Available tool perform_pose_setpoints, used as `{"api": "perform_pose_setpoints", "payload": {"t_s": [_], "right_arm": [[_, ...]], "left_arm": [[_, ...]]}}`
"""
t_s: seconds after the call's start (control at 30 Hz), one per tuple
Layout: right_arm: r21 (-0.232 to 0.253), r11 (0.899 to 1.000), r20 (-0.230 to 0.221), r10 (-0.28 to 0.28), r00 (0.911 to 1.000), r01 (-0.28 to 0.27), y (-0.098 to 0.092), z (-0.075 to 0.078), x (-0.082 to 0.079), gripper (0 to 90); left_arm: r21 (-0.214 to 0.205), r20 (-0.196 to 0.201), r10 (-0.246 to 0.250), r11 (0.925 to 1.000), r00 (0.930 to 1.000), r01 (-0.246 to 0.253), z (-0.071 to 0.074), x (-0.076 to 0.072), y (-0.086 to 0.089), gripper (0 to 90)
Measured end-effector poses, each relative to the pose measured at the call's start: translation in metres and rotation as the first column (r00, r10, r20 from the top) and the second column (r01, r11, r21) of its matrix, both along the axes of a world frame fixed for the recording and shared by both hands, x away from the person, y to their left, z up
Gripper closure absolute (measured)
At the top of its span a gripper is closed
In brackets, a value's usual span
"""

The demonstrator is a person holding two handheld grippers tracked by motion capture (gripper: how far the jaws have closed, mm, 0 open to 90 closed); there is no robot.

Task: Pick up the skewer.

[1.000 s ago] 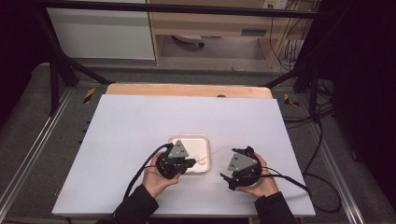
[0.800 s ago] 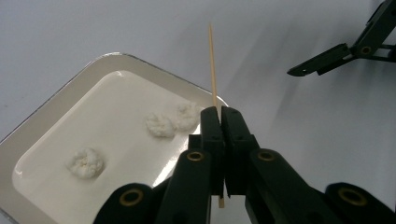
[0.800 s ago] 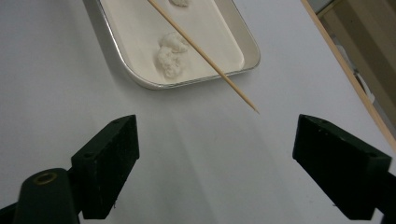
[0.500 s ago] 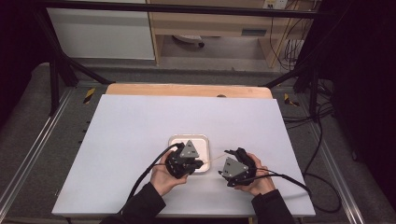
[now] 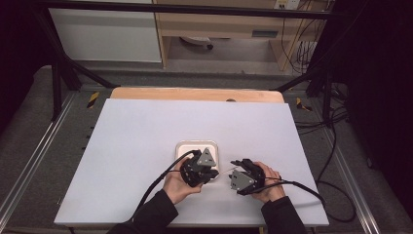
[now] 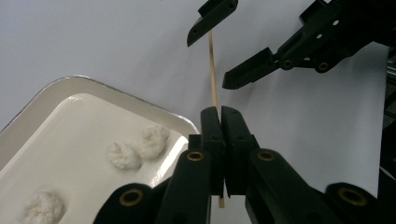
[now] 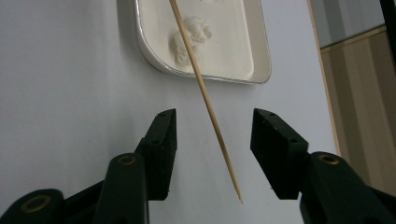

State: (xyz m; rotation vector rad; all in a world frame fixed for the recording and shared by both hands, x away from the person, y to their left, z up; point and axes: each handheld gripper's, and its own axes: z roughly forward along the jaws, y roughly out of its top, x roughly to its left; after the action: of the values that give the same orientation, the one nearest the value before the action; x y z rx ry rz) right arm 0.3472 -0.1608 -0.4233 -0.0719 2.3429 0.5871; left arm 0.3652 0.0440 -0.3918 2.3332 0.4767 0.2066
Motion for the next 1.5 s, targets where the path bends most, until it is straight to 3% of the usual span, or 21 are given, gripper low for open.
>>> {"api": "perform_pose_setpoints", "payload": {"t_s": [0.37, 0.93, 1.07, 1.4, 1.5], "right_arm": [[-0.075, 0.995, 0.026, 0.072, 0.9971, -0.070, 0.0007, -0.0044, 0.0006, 69.7], [-0.126, 0.986, 0.039, 0.115, 0.9926, -0.109, 0.0000, -0.0058, -0.0021, 86.5], [-0.147, 0.981, 0.041, 0.133, 0.9902, -0.126, 0.0005, -0.0073, -0.0031, 88.0], [-0.180, 0.974, 0.042, 0.147, 0.9882, -0.137, 0.0021, -0.0071, -0.0051, 88.9], [-0.199, 0.972, 0.046, 0.139, 0.9892, -0.127, 0.0022, -0.0075, -0.0050, 89.0]], "left_arm": [[0.005, -0.010, -0.026, 0.9996, 0.9996, 0.026, -0.0010, -0.0003, -0.0045, 88.7], [0.011, -0.019, -0.043, 0.9990, 0.9989, 0.044, -0.0026, -0.0009, -0.0060, 88.7], [0.007, -0.021, -0.041, 0.9991, 0.9989, 0.041, -0.0029, -0.0003, -0.0059, 88.7], [0.040, -0.044, -0.037, 0.9984, 0.9984, 0.038, -0.0053, 0.0029, -0.0063, 87.4], [0.074, -0.052, -0.025, 0.9968, 0.9983, 0.029, -0.0070, 0.0040, -0.0061, 77.6]]}}
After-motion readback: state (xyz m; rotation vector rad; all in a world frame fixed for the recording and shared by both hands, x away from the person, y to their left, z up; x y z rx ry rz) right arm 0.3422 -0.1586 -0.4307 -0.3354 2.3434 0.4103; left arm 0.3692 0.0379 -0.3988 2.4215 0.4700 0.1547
